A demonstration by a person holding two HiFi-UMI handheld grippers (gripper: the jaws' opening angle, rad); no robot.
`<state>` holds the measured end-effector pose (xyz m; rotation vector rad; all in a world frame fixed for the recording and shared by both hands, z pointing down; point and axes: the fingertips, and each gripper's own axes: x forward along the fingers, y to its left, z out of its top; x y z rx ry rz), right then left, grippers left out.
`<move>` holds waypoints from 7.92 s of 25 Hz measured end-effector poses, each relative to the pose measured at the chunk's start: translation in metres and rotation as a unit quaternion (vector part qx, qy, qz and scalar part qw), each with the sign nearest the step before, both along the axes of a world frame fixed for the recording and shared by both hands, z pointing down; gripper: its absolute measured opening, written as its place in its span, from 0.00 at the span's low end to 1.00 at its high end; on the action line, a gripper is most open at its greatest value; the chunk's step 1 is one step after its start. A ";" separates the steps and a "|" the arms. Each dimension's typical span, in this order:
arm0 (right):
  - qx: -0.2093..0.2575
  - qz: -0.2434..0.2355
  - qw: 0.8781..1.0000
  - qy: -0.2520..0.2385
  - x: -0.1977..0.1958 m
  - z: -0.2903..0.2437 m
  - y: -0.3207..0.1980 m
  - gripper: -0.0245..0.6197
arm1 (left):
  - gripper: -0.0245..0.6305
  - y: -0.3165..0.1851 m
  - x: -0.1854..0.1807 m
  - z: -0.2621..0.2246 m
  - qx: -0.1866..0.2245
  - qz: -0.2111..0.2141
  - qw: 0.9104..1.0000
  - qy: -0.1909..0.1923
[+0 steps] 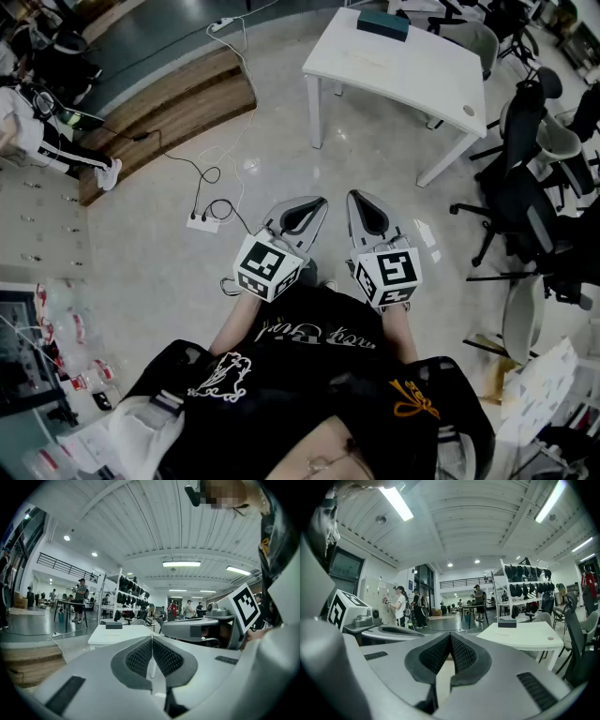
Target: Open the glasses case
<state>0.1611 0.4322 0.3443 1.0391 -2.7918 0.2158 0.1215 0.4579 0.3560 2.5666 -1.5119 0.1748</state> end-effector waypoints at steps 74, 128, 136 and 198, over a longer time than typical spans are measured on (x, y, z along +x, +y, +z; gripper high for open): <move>-0.052 0.192 0.979 0.055 -0.113 0.078 -0.441 0.06 | 0.07 -0.467 -0.165 0.059 -0.061 0.151 0.987 -0.011; -0.078 -0.002 0.901 0.427 -0.088 0.301 -0.769 0.41 | 0.23 -0.784 -0.139 0.300 -0.260 0.187 0.928 -0.189; -0.070 0.023 0.896 0.437 -0.086 0.304 -0.775 0.37 | 0.23 -0.797 -0.134 0.316 -0.274 0.208 0.921 -0.186; -0.119 0.178 0.972 0.094 -0.047 0.160 -0.737 0.17 | 0.20 -0.741 -0.128 0.207 -0.201 0.126 0.966 -0.099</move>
